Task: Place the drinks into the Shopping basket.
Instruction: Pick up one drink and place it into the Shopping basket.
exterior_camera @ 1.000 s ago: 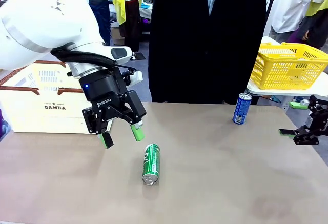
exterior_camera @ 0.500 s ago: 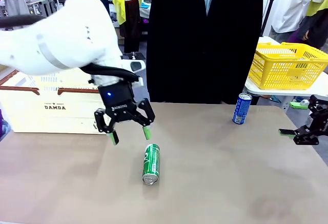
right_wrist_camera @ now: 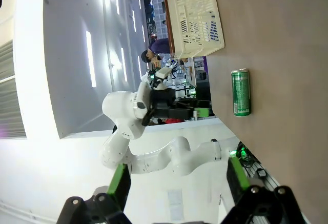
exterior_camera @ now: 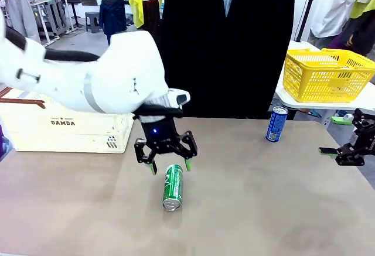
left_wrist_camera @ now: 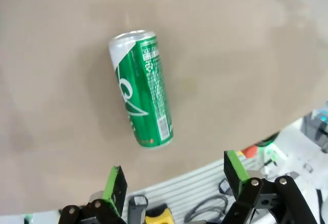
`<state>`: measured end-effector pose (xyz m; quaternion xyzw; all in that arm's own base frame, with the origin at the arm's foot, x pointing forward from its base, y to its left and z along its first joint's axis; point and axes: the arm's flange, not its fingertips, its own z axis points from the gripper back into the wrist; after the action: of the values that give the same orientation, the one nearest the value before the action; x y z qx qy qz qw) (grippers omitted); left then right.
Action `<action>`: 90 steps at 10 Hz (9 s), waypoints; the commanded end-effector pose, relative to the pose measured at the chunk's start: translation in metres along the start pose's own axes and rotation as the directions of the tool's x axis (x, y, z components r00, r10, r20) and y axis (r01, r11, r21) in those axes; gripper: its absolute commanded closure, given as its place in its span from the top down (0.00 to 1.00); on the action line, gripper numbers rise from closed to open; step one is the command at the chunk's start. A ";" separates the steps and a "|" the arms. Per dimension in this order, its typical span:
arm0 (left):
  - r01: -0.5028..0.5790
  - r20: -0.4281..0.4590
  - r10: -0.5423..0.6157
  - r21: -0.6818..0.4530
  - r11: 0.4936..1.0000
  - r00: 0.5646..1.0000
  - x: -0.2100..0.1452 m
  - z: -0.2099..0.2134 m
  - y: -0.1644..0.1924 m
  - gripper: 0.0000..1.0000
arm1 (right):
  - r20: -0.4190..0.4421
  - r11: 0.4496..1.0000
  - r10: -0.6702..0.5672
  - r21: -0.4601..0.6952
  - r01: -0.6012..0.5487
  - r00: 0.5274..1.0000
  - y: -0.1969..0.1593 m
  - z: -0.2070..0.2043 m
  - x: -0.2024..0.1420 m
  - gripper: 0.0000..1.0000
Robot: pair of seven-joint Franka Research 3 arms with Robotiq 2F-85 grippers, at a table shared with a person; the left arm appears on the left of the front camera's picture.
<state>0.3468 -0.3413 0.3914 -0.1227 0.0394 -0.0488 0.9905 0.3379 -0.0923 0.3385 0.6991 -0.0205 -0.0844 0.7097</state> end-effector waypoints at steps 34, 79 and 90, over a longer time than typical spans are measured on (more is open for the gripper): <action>-0.471 0.047 0.470 0.159 0.868 0.881 0.172 0.217 0.262 0.00 | -0.007 1.000 -0.002 0.000 0.002 1.000 0.004 0.001 -0.002 1.00; 0.236 0.273 0.009 -0.846 0.478 0.962 -0.053 0.186 0.502 1.00 | -0.007 1.000 -0.002 0.000 0.002 1.000 0.004 0.001 -0.002 1.00; 0.236 0.273 0.009 -0.846 0.478 0.962 -0.053 0.186 0.502 1.00 | -0.058 0.360 0.510 -0.892 -0.274 0.858 0.138 -0.091 0.044 1.00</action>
<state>0.3556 0.1920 0.4478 -0.6074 -0.0663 -0.0724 0.7883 0.3984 -0.0190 0.4739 0.1118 -0.2366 0.0117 0.9651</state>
